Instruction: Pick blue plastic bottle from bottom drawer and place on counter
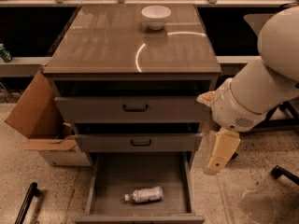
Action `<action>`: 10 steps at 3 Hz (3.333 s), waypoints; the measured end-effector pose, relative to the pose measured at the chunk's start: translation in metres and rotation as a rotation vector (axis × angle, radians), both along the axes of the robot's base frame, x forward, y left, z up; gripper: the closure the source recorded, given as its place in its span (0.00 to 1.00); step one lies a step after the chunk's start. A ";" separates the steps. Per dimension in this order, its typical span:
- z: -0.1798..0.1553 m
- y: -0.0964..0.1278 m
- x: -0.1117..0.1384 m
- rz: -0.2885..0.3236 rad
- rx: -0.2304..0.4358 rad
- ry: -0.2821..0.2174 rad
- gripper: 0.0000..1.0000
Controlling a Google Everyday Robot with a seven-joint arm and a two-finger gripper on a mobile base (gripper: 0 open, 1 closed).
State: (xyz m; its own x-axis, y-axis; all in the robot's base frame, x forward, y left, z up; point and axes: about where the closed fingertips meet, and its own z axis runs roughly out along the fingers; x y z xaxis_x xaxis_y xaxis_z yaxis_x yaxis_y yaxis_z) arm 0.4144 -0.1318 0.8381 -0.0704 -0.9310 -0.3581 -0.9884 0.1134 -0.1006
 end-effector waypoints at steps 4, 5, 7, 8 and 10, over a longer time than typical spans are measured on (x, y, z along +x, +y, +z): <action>-0.123 0.073 -0.033 0.203 0.073 0.086 0.00; -0.194 0.101 -0.039 0.211 0.107 0.159 0.00; -0.224 0.099 -0.026 0.212 0.115 0.156 0.00; -0.273 0.092 -0.005 0.207 0.132 0.133 0.00; -0.380 0.082 0.027 0.181 0.199 0.144 0.00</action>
Offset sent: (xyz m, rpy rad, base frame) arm -0.0115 0.0209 -0.0415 -0.0029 0.0157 0.0814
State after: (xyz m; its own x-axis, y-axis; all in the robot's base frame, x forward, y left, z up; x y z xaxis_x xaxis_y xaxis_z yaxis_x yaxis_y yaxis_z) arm 0.4410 -0.0494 0.4584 0.0265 -0.8454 -0.5334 -0.9969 -0.0622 0.0491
